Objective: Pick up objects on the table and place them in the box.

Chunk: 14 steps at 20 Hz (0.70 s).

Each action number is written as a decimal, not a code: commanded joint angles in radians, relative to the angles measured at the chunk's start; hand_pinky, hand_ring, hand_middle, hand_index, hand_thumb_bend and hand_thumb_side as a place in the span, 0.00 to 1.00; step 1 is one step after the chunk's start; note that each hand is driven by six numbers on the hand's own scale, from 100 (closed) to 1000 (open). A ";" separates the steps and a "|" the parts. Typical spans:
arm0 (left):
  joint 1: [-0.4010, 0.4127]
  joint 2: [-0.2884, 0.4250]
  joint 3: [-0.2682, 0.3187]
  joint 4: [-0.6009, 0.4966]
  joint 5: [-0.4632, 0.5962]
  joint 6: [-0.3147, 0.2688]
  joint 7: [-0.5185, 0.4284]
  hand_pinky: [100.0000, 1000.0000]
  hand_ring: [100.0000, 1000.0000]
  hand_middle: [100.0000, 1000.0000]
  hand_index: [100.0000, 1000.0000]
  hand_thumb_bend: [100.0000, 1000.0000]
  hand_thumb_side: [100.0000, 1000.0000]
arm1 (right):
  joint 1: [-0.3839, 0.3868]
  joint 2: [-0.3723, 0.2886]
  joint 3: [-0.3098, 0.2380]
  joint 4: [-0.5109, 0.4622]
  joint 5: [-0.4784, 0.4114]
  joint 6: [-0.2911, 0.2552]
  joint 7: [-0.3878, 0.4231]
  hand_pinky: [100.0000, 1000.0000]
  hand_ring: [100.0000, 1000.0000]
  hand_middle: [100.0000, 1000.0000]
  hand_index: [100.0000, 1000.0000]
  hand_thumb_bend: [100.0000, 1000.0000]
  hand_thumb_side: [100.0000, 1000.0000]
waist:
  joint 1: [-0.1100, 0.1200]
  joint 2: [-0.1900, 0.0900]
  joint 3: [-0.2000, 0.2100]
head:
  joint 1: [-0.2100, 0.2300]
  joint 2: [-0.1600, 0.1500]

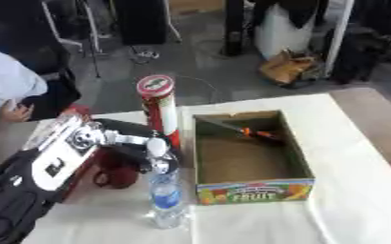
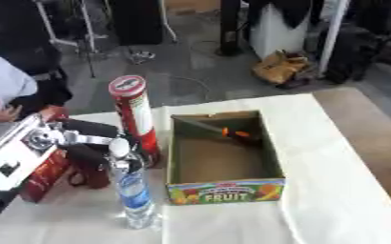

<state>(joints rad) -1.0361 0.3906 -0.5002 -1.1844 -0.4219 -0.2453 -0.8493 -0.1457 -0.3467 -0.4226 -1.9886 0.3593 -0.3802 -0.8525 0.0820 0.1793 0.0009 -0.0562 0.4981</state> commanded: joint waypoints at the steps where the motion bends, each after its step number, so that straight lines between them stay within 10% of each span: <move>1: -0.004 0.009 0.000 0.003 0.001 -0.055 -0.058 0.57 0.73 0.76 0.87 0.00 1.00 | -0.008 -0.019 -0.005 -0.011 -0.009 -0.062 -0.055 0.72 0.82 0.67 0.71 0.00 1.00 | -0.009 -0.012 0.001 | -0.002 -0.004; 14: 0.003 0.003 -0.003 0.014 0.000 -0.061 -0.058 0.40 0.57 0.68 0.81 0.00 1.00 | -0.010 -0.019 -0.003 -0.011 -0.008 -0.064 -0.055 0.72 0.82 0.67 0.71 0.00 1.00 | -0.008 -0.008 -0.002 | -0.005 -0.006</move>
<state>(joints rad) -1.0344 0.3821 -0.4990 -1.1779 -0.4154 -0.2469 -0.8477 -0.1462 -0.3467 -0.4226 -1.9886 0.3585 -0.3835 -0.8491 0.0820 0.1795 -0.0003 -0.0578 0.4978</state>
